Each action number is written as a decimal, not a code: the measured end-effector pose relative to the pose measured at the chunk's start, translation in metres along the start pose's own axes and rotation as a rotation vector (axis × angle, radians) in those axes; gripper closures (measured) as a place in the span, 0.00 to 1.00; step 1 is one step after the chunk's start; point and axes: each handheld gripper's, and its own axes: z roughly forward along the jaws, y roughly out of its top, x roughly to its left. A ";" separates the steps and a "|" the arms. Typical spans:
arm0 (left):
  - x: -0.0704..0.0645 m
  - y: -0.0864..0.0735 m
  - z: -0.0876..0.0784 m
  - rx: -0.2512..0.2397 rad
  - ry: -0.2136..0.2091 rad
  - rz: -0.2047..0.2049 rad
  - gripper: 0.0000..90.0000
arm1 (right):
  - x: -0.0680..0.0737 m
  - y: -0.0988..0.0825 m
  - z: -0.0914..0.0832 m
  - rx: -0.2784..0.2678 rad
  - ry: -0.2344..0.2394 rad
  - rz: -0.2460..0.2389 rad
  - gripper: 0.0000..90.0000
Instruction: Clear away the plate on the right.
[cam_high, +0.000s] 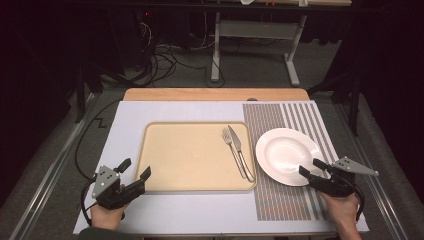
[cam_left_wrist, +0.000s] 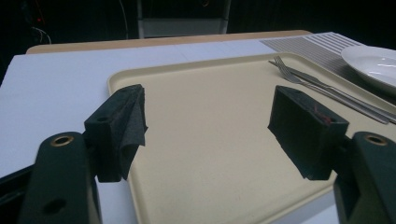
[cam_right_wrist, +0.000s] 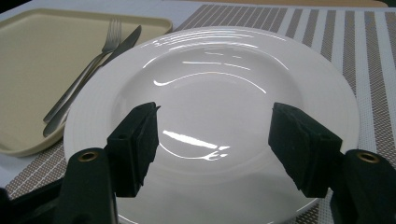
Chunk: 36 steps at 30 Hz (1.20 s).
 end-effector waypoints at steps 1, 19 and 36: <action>0.000 0.000 0.000 0.002 -0.001 0.002 0.31 | -0.001 0.000 0.000 0.000 -0.002 0.002 0.38; -0.003 0.000 0.001 0.009 0.006 0.026 0.31 | -0.016 0.002 0.004 0.017 -0.037 0.086 0.37; -0.003 0.000 0.001 0.010 0.006 0.027 0.31 | -0.029 0.000 0.003 0.003 -0.049 0.189 0.39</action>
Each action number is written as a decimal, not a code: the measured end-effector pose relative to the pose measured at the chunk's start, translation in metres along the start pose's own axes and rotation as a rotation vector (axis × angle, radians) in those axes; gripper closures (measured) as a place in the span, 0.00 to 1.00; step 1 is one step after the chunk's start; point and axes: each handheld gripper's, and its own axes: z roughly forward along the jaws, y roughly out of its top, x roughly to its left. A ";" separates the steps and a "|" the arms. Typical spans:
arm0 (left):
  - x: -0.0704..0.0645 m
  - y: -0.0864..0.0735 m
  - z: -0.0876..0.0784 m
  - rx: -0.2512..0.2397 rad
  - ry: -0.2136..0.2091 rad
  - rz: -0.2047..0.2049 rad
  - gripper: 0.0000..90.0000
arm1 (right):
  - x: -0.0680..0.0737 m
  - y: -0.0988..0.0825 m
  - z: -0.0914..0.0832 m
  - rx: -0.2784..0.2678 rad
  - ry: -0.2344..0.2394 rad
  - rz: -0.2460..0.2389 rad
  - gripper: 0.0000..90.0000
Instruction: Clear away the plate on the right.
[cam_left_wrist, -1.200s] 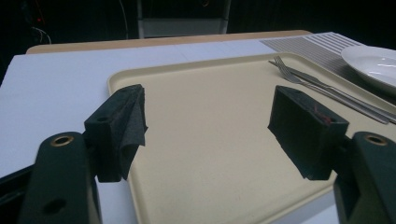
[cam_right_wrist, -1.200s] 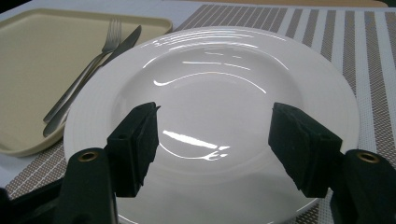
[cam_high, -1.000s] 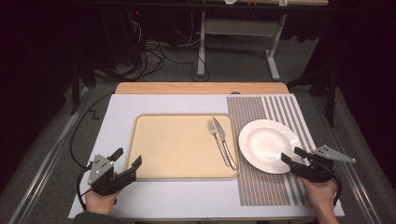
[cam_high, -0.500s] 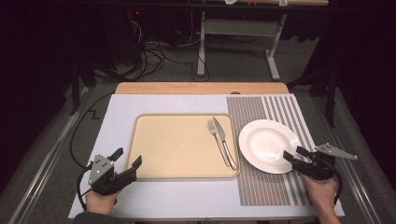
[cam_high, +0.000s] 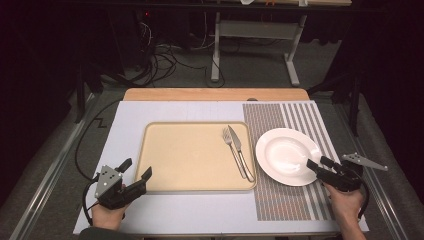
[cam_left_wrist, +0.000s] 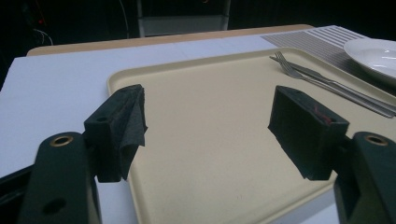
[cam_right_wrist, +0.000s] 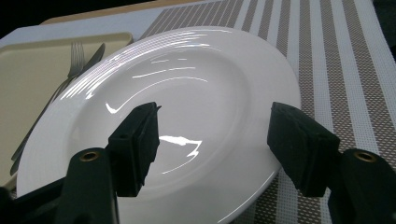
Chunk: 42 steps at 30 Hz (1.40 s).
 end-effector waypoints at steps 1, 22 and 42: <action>0.000 0.000 0.000 0.000 0.000 0.000 0.31 | -0.001 0.000 0.000 -0.001 -0.002 0.000 0.39; 0.001 0.000 0.000 -0.002 0.005 -0.004 0.31 | -0.021 -0.004 0.002 0.004 0.014 0.197 0.44; 0.000 0.000 0.001 0.002 0.004 -0.002 0.31 | -0.028 -0.007 0.017 0.093 0.085 0.355 0.62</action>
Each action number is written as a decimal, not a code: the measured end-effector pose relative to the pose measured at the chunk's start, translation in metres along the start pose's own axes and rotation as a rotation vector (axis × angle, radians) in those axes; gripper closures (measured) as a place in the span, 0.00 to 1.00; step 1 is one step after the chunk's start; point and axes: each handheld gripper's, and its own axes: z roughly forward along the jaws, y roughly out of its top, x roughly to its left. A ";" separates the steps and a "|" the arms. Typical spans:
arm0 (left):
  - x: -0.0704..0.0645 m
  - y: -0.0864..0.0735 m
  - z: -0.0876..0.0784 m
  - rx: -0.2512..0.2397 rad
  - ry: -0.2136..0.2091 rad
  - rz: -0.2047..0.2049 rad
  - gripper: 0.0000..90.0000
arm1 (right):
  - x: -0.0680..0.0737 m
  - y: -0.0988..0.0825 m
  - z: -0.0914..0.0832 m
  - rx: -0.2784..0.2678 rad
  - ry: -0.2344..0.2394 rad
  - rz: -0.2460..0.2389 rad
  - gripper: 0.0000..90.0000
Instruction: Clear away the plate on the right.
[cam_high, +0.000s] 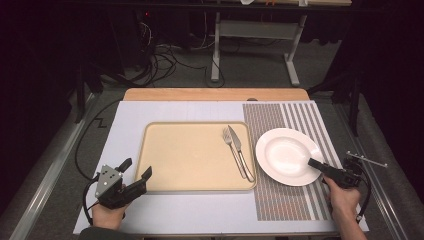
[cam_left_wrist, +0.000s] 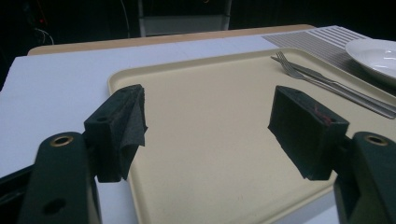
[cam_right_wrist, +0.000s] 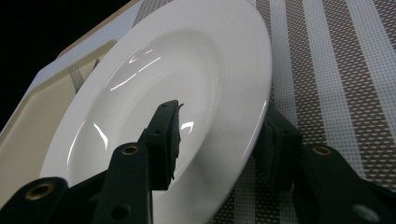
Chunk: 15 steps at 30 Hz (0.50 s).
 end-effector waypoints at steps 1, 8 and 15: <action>0.000 0.000 0.000 0.000 0.000 0.000 0.31 | 0.000 0.000 0.000 0.002 -0.002 0.001 0.63; 0.000 0.000 0.000 0.000 0.001 0.000 0.31 | -0.001 0.004 0.006 0.030 -0.009 0.023 0.66; 0.000 0.000 0.000 0.000 0.002 0.001 0.31 | 0.000 0.006 0.010 0.067 -0.024 0.035 0.71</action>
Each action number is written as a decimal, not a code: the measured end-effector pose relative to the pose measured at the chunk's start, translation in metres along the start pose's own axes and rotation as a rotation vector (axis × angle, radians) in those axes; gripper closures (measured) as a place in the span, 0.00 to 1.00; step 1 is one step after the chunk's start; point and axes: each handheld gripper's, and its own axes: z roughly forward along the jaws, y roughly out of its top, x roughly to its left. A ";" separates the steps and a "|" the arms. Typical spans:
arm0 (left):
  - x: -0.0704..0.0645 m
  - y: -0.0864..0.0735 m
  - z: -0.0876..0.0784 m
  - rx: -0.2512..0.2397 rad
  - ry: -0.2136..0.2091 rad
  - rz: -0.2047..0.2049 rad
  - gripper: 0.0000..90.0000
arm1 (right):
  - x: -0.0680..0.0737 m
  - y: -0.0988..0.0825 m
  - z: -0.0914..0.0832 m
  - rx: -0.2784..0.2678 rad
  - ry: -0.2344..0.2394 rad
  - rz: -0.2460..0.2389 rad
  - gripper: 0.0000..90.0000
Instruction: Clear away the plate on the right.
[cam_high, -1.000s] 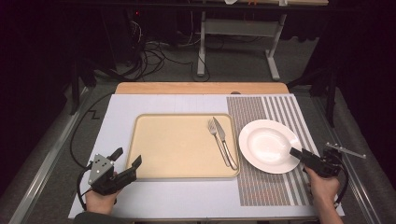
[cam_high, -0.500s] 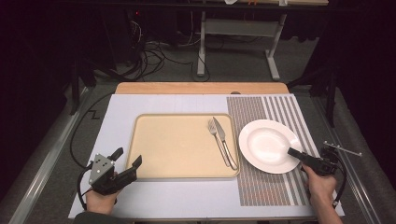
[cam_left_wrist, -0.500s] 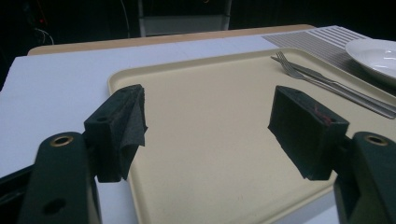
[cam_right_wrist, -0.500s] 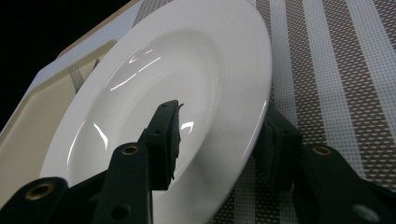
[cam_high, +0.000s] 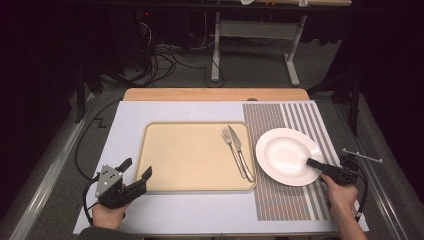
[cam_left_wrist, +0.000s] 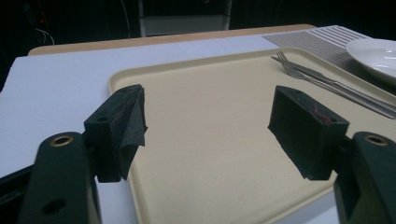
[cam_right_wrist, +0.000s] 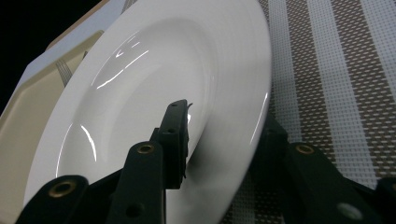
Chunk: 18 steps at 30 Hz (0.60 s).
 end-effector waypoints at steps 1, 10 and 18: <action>0.000 0.000 0.000 0.000 0.000 -0.001 0.31 | -0.001 0.001 0.000 0.003 0.000 -0.003 0.72; 0.000 0.000 0.000 -0.001 -0.003 0.001 0.31 | -0.001 0.005 0.001 0.032 -0.006 0.019 0.75; 0.000 0.000 0.001 -0.002 -0.004 0.000 0.31 | -0.003 0.008 0.002 0.048 0.003 0.050 0.77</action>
